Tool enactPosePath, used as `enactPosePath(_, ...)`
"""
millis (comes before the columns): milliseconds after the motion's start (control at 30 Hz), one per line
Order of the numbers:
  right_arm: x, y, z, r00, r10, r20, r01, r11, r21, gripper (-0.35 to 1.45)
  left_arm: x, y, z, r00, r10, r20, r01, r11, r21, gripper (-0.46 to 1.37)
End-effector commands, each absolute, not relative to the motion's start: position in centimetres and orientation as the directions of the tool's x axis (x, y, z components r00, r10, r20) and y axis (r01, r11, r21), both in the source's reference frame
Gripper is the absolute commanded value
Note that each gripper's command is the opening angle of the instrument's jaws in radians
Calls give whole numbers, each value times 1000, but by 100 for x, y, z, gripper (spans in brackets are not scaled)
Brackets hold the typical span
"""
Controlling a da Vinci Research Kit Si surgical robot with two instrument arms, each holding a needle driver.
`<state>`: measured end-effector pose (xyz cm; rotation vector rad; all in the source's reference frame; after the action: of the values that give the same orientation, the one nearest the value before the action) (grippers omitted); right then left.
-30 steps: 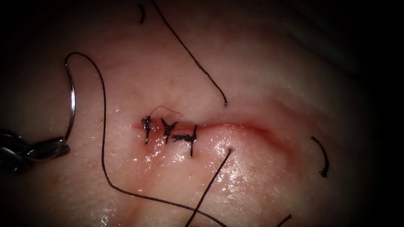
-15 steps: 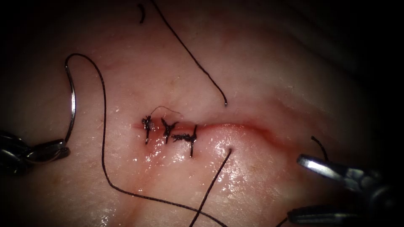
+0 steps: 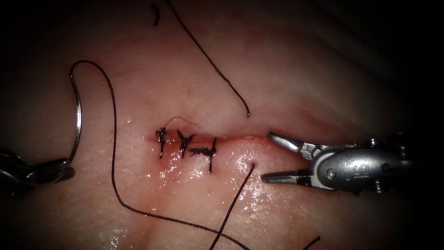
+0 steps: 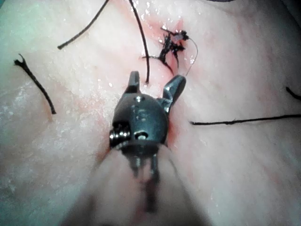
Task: Wound Closure
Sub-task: Pull the suture through the wound with the right needle driver until a short end is left
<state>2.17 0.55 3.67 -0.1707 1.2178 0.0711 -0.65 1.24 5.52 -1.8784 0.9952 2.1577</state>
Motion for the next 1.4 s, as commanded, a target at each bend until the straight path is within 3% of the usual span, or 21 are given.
enactPosePath(33, 220, 54, 365, 342, -33, -939, -146, 985, -88, 100, -64, 125, 552, -227, -326, -918, -482, -781, 396, -35)
enactPosePath(200, 227, 51, 357, 330, -34, -943, -141, 986, -85, 85, -64, 125, 552, -226, -326, -918, -482, -782, 396, -35)
enactPosePath(433, 230, 52, 361, 331, -34, -943, -140, 986, -85, 78, -64, 124, 552, -227, -326, -918, -482, -782, 396, -35)
enactPosePath(467, 231, 52, 362, 332, -28, -943, -141, 987, -79, 68, -64, 124, 552, -227, -326, -918, -482, -782, 396, -35)
enactPosePath(533, 232, 51, 362, 321, -25, -947, -137, 988, -73, 24, -64, 124, 552, -226, -326, -918, -482, -782, 396, -35)
enactPosePath(567, 231, 50, 362, 312, -27, -950, -122, 990, -69, -35, -64, 124, 552, -226, -326, -918, -482, -782, 396, -35)
enactPosePath(1067, 236, 9, 331, 312, -45, -949, -18, 998, -53, -35, -63, 125, 551, -229, -329, -916, -480, -780, 401, -35)
enactPosePath(1400, 280, -59, 257, 277, -80, -958, 42, 997, -71, -35, -64, 124, 548, -225, -330, -917, -485, -778, 399, -35)
